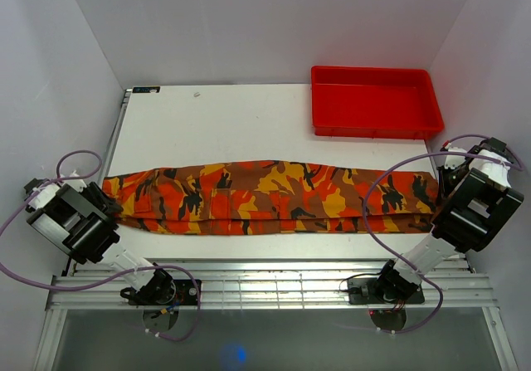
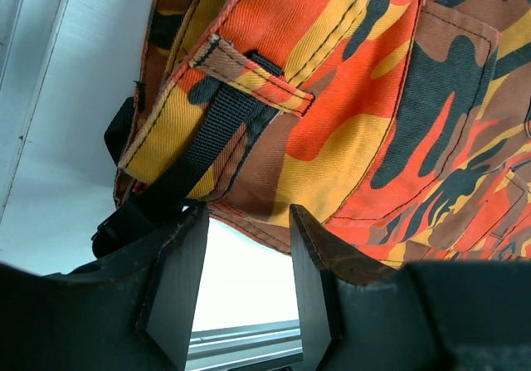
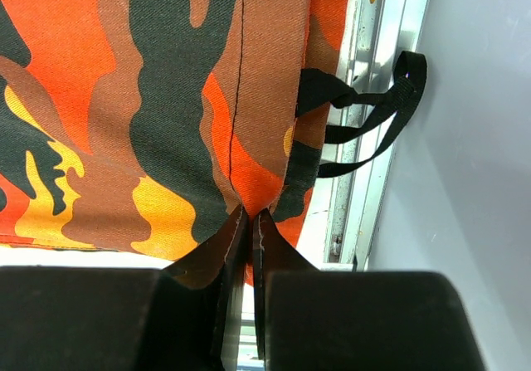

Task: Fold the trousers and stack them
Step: Fold the trousers

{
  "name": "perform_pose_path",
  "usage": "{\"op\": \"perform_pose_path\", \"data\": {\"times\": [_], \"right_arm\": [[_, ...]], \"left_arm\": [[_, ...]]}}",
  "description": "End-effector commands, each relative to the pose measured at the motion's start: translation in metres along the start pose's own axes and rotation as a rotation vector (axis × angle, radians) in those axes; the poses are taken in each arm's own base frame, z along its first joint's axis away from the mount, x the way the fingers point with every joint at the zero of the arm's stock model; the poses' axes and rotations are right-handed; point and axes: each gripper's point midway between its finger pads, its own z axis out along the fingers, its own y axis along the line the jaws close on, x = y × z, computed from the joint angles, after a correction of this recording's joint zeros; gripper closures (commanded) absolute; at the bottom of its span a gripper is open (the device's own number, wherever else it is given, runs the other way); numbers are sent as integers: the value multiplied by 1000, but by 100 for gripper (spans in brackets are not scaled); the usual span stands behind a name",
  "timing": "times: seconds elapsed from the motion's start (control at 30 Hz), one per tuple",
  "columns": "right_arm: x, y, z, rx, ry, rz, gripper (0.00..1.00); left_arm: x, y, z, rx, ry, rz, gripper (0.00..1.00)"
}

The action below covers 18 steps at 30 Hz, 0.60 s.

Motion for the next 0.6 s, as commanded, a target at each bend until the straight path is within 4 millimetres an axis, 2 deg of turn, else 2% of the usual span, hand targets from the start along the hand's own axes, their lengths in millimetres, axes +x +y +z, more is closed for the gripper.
{"op": "perform_pose_path", "data": {"times": [0.0,0.2,0.3,0.33,0.43,0.47,0.5,0.57], "right_arm": [[-9,-10,-6,27,-20,-13,92],[-9,-10,-7,31,-22,-17,92],[-11,-11,-8,33,-24,-19,92],[-10,-12,-8,33,-23,-18,92],[-14,-13,-11,40,-34,-19,92],[-15,-14,-12,42,-36,-20,92],[-17,-13,-12,39,-40,-20,92],[-21,-15,-16,40,-49,-20,92]], "left_arm": [[-7,-1,-6,-21,-38,16,46],[-8,5,1,-26,-36,-17,46],[-14,8,3,-29,-45,-23,61],[-16,6,3,-17,-49,-24,70],[-27,-2,-4,7,-75,-14,84],[-29,-4,-7,13,-82,-10,93],[-33,-7,-11,20,-91,-5,98],[-38,-15,-17,41,-104,7,100]]}}
